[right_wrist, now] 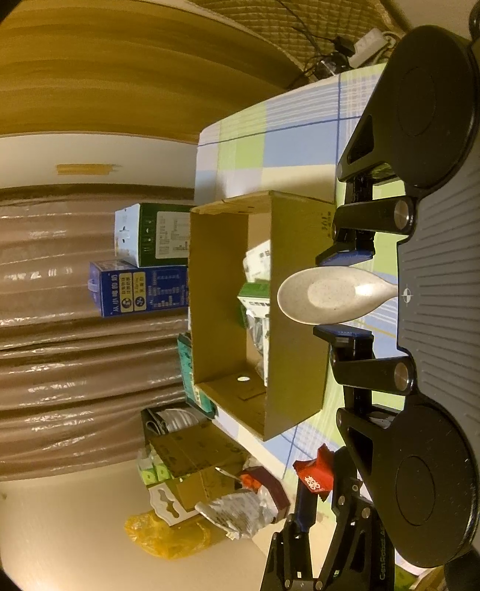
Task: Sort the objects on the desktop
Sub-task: 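Carry the red candy and white spoon over the cardboard box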
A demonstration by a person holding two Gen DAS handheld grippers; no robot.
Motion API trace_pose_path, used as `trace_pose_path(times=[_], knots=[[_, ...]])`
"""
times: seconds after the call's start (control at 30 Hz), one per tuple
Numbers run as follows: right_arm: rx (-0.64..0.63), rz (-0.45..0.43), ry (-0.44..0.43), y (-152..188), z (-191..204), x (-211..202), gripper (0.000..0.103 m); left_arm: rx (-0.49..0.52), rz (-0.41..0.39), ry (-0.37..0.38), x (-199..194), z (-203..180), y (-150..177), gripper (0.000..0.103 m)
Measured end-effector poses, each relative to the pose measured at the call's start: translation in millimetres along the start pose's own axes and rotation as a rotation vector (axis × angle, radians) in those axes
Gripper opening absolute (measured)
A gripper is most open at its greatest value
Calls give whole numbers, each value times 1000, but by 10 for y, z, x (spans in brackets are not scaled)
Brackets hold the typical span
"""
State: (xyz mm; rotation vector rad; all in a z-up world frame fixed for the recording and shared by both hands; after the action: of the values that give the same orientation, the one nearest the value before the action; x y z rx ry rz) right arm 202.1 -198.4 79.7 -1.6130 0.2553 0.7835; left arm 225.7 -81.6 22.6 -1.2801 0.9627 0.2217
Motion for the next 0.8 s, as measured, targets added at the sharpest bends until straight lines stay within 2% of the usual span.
trace_pose_path(times=[0.43,0.8], knots=[[-14,14,0,-226,-97,188,30,-19,-5,-13,85,154,-190,37],[-50,61,3,-381,-141,405,30,-22,4,-18,239,294,-347,37]])
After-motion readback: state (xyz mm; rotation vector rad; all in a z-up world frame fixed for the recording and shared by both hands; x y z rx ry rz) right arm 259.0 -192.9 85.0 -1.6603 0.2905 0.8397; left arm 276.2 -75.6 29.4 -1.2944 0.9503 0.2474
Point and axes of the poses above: each gripper's, at about its wrist camera, not at the fingertips, and x roughly the way its jaws point, z to its left, y to its underside, the point moved 5 cm from there along x, roughly the way its jaws point, and after that the axes turned 8 degrees about -x, right-handed, at the moved point
